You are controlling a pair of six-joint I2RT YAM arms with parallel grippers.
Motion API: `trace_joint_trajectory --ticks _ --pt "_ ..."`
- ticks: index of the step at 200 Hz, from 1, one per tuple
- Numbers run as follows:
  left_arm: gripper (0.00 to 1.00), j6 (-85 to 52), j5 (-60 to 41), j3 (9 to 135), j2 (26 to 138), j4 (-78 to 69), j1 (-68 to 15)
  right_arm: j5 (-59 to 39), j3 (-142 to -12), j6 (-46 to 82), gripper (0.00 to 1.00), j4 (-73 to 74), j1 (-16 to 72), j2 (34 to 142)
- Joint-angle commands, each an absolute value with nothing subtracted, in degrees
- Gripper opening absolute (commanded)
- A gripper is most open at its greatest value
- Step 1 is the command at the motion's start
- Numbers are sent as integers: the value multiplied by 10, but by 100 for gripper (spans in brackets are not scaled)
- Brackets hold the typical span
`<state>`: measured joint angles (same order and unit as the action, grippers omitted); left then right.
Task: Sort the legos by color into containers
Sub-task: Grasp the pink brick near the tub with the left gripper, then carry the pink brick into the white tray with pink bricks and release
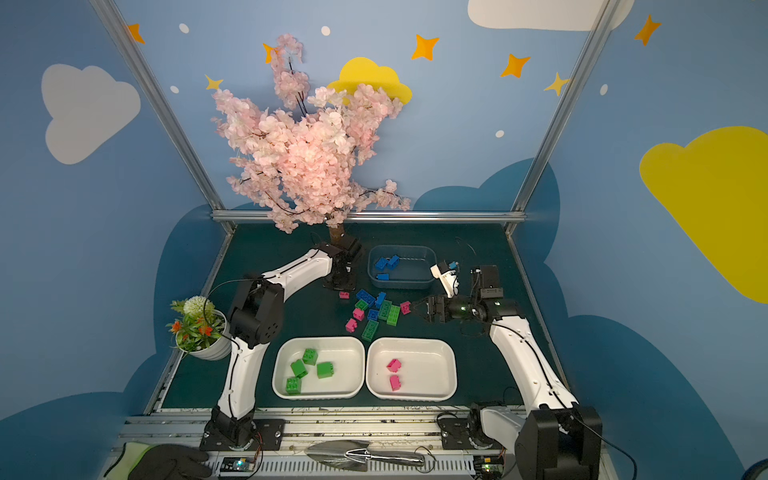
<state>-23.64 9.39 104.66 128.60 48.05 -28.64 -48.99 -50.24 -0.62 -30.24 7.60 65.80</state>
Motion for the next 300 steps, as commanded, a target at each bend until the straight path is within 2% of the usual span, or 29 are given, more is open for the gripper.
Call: trace_joint_trajectory --ticks 1,35,52,90,115,175,216,249,300 --pt "48 -234 85 1048 1299 502 -287 -497 -501 -7 89 -301 76 653" --pt "48 -231 87 1028 1287 501 -286 -497 -496 -5 89 -298 75 650" --pt "43 -228 83 1021 1286 497 -286 -497 -494 -4 89 -298 76 650" --pt "40 -218 82 1024 1290 497 -285 -497 -492 -2 89 -297 76 645" --pt "31 -207 81 1026 1282 496 -285 -494 -494 -4 89 -298 76 642" --pt "30 -174 43 1027 1187 533 -298 -494 -493 -2 89 -298 75 640" --pt "30 -165 -39 976 1096 553 -351 -493 -486 4 89 -294 73 636" --pt "31 -190 -91 918 1035 529 -430 -487 -478 15 89 -292 68 631" --pt "31 -239 -103 841 1036 467 -538 -476 -471 30 89 -279 61 631"
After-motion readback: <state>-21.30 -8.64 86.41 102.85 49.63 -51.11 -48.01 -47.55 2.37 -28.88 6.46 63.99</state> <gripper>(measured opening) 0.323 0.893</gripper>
